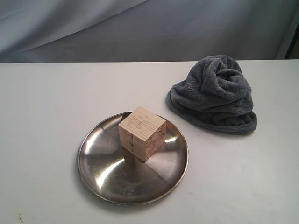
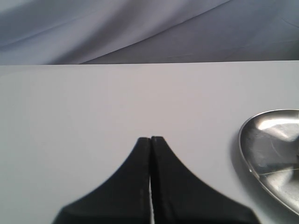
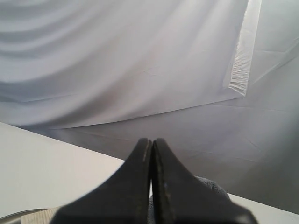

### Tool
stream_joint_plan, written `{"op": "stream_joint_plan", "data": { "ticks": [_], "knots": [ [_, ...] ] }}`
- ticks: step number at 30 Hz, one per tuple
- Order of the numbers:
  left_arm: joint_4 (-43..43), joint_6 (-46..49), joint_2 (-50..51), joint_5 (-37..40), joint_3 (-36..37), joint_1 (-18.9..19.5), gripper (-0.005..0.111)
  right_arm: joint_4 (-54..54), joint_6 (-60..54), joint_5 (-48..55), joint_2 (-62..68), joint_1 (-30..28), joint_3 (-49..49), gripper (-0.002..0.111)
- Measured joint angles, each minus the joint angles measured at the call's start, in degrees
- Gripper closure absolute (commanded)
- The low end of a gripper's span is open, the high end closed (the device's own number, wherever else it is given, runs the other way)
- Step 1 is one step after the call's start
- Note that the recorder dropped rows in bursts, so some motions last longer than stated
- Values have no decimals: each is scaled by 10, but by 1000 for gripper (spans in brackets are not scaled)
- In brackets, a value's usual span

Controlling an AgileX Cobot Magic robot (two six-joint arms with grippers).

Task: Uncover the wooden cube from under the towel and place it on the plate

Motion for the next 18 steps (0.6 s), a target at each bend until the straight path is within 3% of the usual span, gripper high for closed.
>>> {"op": "stream_joint_plan", "data": {
  "ticks": [14,16,18],
  "knots": [
    [0,0,0,0,0,0,106,-2,7,-4,0,0,0,108],
    [0,0,0,0,0,0,106,-37,45,-4,-1,0,3,108],
    [0,0,0,0,0,0,106,-144,130,2,-3,0,13,108]
  ]
}}
